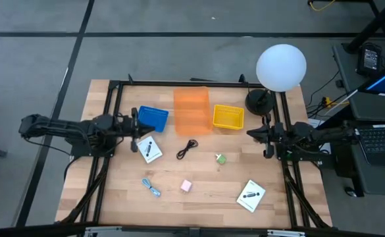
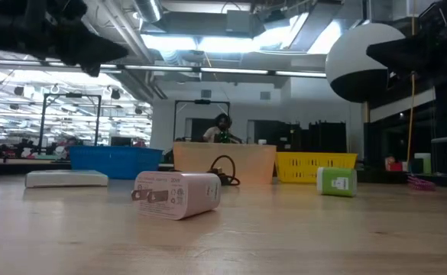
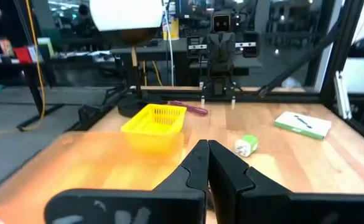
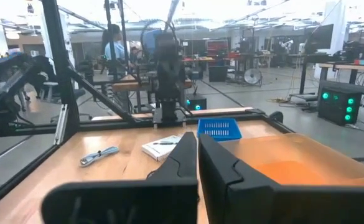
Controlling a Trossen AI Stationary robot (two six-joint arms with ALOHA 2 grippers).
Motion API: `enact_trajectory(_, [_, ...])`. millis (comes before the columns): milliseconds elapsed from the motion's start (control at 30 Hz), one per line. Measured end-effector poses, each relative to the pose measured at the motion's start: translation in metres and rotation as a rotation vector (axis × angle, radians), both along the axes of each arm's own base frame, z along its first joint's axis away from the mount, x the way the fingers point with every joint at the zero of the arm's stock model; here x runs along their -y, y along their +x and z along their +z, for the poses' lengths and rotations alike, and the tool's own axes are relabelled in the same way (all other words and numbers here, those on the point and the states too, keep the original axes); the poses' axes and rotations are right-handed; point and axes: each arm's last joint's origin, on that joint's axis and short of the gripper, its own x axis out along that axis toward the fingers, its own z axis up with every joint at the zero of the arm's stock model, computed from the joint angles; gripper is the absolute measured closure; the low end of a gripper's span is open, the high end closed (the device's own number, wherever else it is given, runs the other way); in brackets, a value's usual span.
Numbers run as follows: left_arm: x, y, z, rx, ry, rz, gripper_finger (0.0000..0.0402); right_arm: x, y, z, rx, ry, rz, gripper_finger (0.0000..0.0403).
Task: Pick and place items into bin
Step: Put the pink charger cable into the orange bin
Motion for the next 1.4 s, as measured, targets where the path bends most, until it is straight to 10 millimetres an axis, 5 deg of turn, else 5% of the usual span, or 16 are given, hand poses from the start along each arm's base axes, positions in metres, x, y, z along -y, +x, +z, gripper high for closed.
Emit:
enact_trajectory(267, [0.000,0.010,0.012,-0.030,0.038,-0.002,0.0398,0.000,0.005,0.003,0.003,0.048,-0.006,0.0402])
enact_trajectory(533, [0.000,0.012,0.011,-0.044,0.031,-0.001,0.0398,-0.002,0.014,0.034,-0.053,0.042,-0.007,0.0403])
enact_trajectory(1000, [0.000,0.012,0.011,-0.046,0.052,0.004,0.0398,-0.003,0.042,0.058,-0.505,0.257,-0.168,0.0403])
enact_trajectory(1400, [-0.004,0.011,0.011,-0.050,0.066,0.141,0.0398,-0.003,0.043,0.054,-0.891,0.558,-0.427,0.0403])
